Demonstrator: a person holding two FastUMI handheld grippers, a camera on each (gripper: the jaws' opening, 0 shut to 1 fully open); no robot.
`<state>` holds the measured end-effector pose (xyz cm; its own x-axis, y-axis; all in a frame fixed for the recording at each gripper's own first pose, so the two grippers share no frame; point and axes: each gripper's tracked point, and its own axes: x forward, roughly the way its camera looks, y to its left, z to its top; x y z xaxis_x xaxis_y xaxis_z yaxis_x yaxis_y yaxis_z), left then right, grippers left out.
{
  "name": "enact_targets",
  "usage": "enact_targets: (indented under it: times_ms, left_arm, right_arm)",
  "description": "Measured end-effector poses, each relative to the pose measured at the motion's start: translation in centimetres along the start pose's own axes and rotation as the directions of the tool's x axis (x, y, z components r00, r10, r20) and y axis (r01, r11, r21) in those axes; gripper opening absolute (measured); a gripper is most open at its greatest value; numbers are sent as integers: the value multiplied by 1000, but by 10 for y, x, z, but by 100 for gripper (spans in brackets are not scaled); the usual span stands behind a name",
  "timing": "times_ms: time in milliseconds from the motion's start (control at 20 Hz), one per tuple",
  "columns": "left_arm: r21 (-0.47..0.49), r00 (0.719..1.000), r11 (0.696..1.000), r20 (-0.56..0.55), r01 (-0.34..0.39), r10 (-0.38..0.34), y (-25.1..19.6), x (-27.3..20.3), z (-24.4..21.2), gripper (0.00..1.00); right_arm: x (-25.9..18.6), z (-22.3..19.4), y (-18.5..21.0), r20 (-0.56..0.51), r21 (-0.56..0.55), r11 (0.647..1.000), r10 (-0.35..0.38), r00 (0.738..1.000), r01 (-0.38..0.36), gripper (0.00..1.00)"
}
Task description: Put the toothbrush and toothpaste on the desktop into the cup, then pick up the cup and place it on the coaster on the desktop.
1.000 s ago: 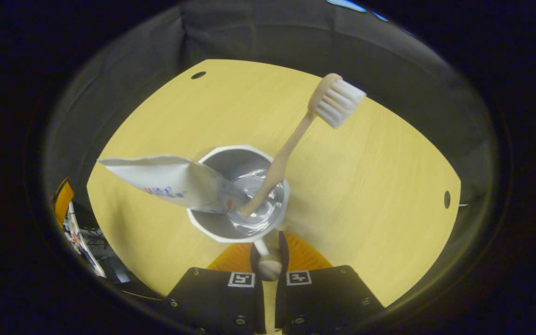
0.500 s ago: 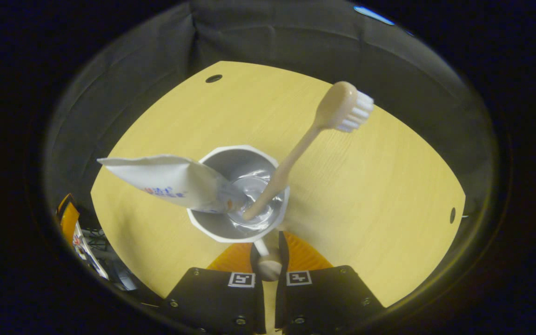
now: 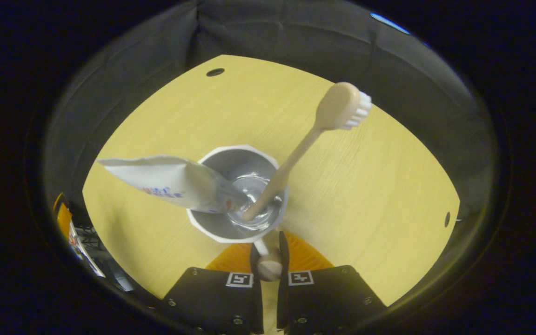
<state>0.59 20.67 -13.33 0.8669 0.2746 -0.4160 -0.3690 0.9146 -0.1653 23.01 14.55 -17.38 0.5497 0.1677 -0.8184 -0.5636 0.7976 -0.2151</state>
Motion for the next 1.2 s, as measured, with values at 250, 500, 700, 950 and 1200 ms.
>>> enact_targets:
  times_ms: [250,500,700,950,1200]
  left_arm:
    - [11,1000,1000,-3,23,-23,-4,3,1,55]
    - [37,998,997,2,69,-69,-23,5,8,59]
    - [80,991,988,10,129,-130,-53,6,14,59]
    - [159,969,959,36,234,-243,-106,-6,29,55]
    - [226,929,916,91,330,-357,-167,-29,61,55]
  right_arm:
    - [-10,-6,-7,11,-1,1000,10,1000,-10,24]
    - [-39,-9,-4,74,36,999,24,997,-26,25]
    - [-66,-24,-5,133,145,987,53,990,-72,24]
    - [-107,-47,-21,242,269,962,-17,970,-50,22]
    - [-175,-51,-43,427,383,924,-199,882,23,22]
